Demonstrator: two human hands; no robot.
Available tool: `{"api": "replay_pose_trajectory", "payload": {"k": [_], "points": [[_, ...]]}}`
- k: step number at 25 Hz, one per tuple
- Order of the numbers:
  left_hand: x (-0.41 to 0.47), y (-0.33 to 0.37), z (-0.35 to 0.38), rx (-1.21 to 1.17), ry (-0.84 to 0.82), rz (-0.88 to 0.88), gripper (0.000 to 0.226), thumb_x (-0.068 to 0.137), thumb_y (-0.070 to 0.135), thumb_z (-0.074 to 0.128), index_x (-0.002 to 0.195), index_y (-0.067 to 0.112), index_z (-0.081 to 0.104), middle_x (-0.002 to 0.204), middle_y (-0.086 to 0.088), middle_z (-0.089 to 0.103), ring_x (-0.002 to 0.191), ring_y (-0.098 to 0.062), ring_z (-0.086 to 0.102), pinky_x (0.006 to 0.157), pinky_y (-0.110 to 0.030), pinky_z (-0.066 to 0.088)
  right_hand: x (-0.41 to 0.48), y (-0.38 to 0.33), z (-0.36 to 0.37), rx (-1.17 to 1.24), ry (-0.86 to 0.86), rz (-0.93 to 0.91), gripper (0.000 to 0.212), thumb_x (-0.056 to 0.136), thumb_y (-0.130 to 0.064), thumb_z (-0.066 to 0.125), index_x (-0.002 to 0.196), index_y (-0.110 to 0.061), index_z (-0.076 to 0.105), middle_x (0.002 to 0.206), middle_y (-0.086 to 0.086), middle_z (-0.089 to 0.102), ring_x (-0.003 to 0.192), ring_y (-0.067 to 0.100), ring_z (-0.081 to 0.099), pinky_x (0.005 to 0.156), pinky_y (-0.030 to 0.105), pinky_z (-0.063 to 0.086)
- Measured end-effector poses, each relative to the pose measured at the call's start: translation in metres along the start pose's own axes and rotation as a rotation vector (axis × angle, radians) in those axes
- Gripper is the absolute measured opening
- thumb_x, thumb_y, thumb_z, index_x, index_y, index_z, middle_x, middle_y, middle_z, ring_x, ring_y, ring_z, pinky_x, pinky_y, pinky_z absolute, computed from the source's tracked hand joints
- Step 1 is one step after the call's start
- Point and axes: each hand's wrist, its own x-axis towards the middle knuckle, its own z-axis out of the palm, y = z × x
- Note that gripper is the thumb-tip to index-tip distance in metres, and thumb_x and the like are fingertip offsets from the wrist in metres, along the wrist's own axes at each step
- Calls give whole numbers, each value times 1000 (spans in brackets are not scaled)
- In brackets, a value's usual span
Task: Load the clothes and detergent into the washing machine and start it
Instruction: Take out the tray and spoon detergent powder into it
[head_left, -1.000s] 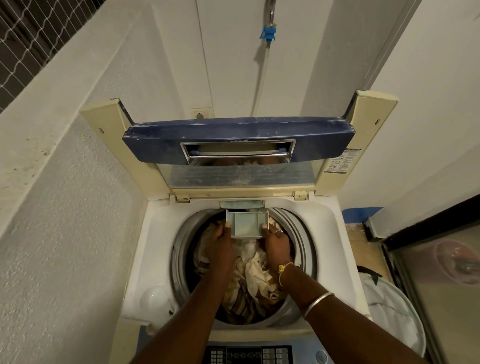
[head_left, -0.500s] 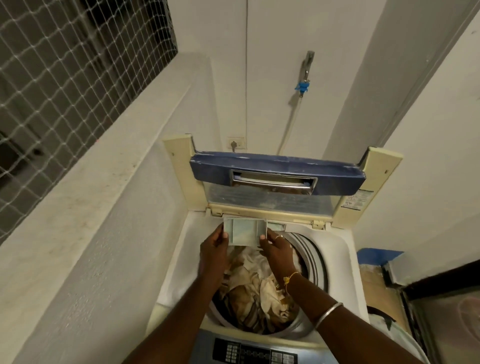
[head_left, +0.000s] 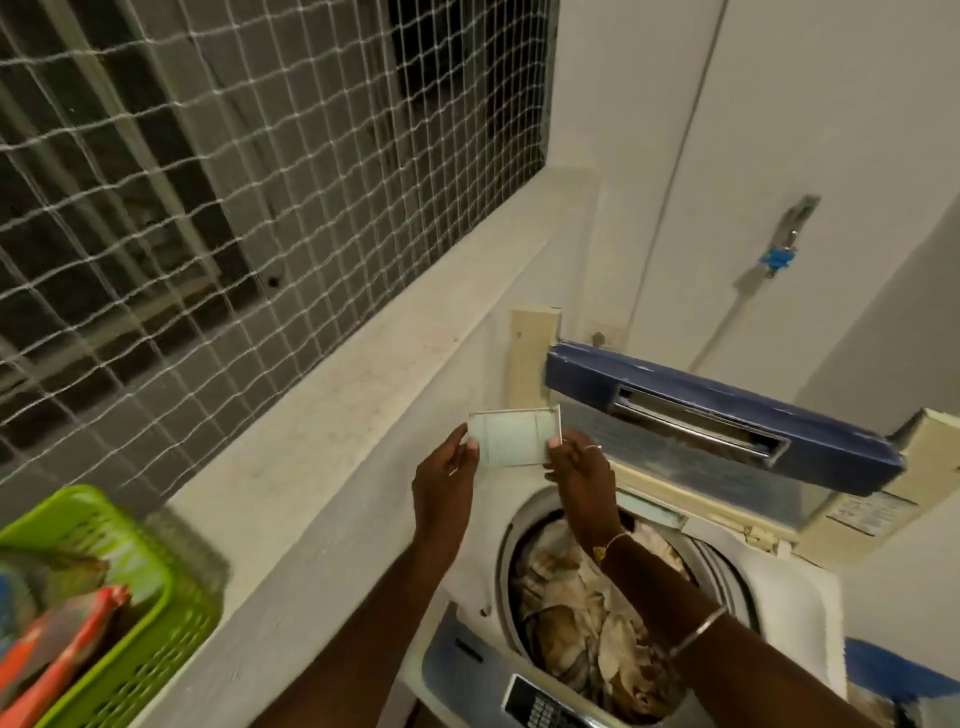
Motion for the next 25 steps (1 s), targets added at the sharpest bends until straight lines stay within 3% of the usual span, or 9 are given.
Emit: {"api": "replay_pose_trajectory", "payload": {"k": [2,7,12,16,21,25], "points": [[-3,15,-22,8,74,45,43,96,53,50,132,34,64,120,16,71,111,-3,65,98,-40,55,6,-29,19,-3,-14,-54,24,104,-37,50,111,-23,68,99,-2,71,89,15,68,78,43,60],[-2,42,-66,-52,213,97,34,94,50,58,124,38,67,110,19,74,101,0,68,87,-41,60,17,-85,65,62,-20,-94,35,104,-41,47,86,-19,67,72,-5,61,70,11,59,68,34,54],[1,51,-110,-126,337,52,33,82,55,68,109,35,69,98,13,77,95,-3,72,85,-43,61,26,-112,107,69,-58,-126,43,102,-44,49,83,-10,67,76,9,62,64,9,60,63,27,53],[-2,60,-137,-118,449,41,49,86,49,71,124,18,70,113,3,76,102,-9,71,92,-41,59,25,-125,136,26,-105,-142,47,101,-45,48,75,-11,68,75,12,64,62,13,62,63,21,49],[-8,65,-160,-91,546,-3,43,94,42,66,127,15,69,118,0,74,109,-12,68,100,-34,52,19,-140,169,17,-170,-122,44,100,-44,49,69,-16,66,71,11,66,58,13,61,65,28,51],[-14,63,-171,-41,608,-71,36,97,39,62,122,15,72,115,-3,75,109,-17,67,89,-23,45,13,-141,185,-36,-256,-122,49,97,-47,49,59,-20,64,60,4,64,67,24,63,75,41,53]]}}
